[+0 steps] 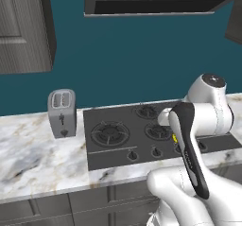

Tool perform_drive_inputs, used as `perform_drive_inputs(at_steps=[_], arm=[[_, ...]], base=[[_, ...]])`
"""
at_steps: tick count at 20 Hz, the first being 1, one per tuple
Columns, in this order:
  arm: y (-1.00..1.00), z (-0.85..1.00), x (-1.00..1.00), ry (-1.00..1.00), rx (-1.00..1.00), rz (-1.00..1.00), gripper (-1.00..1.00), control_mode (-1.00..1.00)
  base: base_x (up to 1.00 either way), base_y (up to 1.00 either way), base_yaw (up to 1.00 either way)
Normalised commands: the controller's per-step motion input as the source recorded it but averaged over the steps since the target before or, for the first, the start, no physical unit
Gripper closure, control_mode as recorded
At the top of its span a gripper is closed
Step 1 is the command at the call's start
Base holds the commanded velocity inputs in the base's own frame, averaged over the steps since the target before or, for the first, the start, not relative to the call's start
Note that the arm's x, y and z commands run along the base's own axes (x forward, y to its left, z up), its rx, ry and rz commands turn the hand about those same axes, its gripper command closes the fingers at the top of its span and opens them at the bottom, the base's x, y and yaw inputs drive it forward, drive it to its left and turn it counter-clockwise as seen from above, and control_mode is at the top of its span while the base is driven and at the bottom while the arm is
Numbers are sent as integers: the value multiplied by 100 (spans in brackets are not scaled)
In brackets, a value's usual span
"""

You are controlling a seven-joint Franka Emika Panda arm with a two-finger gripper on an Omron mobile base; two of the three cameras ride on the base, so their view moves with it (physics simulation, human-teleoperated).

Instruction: Pick the cup and bowl from the counter and place them on the counter next to the sink.

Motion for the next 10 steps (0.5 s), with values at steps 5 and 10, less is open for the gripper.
perform_drive_inputs(at_steps=[5,10], arm=[[0,0,0,0,0,0,100,100],[0,0,0,0,0,0,100,100]], base=[[-72,14,0],[-28,9,3]])
